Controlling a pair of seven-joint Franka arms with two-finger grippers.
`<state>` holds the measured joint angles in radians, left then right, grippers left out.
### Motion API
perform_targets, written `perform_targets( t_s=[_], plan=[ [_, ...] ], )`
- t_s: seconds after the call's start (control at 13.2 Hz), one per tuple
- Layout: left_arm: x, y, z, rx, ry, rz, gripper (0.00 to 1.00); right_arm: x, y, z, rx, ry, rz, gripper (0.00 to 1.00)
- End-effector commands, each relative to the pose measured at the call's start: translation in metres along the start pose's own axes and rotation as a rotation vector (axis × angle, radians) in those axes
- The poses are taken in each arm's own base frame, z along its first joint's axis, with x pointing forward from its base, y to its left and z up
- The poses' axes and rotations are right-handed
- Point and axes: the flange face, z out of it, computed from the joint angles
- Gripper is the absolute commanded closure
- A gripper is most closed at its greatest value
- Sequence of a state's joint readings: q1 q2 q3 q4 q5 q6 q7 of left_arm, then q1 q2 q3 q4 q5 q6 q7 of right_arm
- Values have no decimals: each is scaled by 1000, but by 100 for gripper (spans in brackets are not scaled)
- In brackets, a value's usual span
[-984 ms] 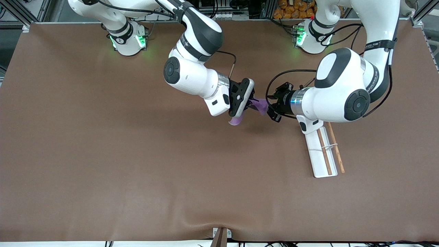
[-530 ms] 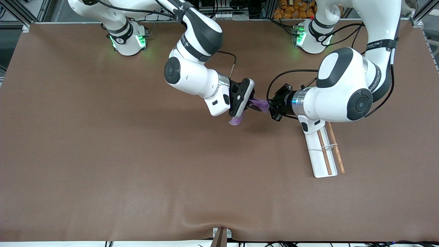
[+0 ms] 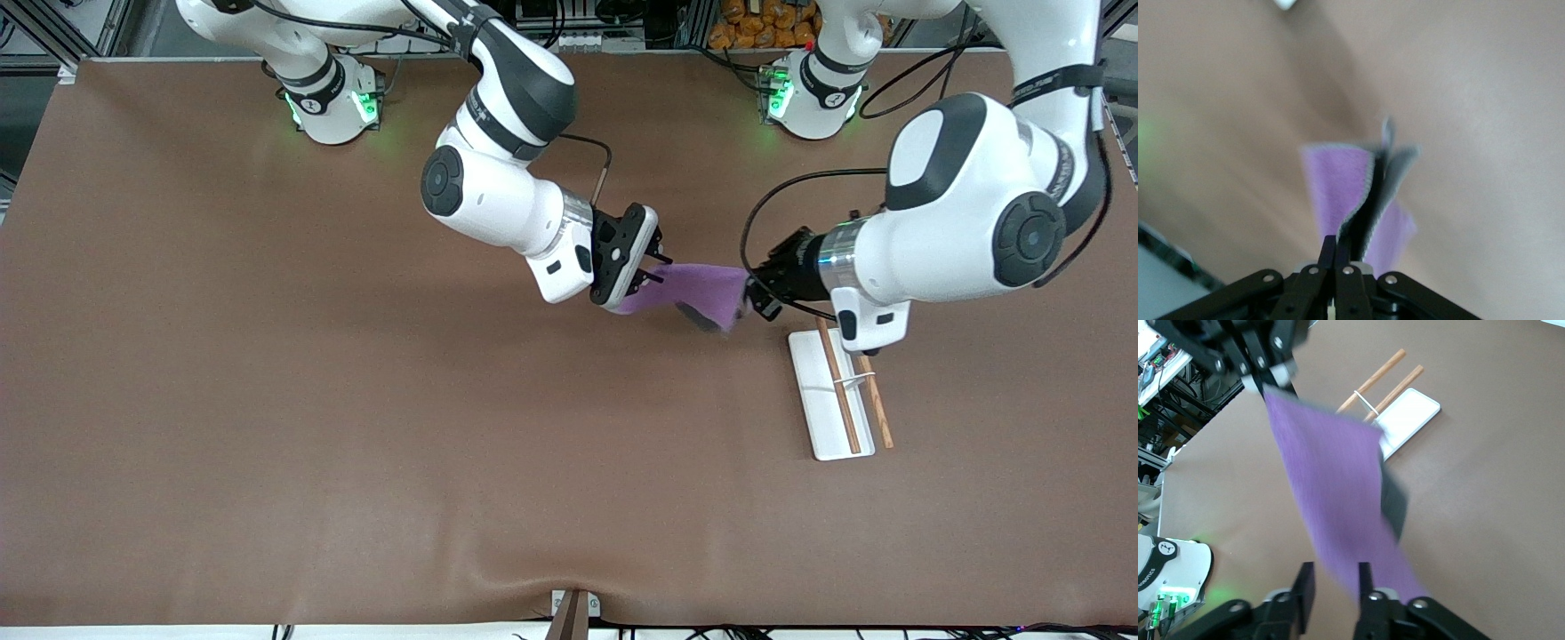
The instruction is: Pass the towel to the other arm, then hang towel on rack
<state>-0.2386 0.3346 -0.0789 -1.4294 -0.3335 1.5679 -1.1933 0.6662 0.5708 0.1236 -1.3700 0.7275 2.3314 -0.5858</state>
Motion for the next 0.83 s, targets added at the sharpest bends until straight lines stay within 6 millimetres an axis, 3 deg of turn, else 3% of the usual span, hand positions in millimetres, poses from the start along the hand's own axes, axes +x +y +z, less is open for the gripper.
perform_targets(
  t_s=[0.0,0.23,0.38,0.76],
  plan=[
    [11,-8,-7,34,84,166,100,3,6,-18,-14,-9,3,0],
    [33,-12,-10,72,163,340,100,-5,35,-38,-47,-26,26,0],
    [53,-13,-13,59,199,382,100,-30,72,-62,-71,-68,72,0],
    [97,12,13,-22,259,464,100,-63,148,-131,-139,-136,144,0]
  ],
)
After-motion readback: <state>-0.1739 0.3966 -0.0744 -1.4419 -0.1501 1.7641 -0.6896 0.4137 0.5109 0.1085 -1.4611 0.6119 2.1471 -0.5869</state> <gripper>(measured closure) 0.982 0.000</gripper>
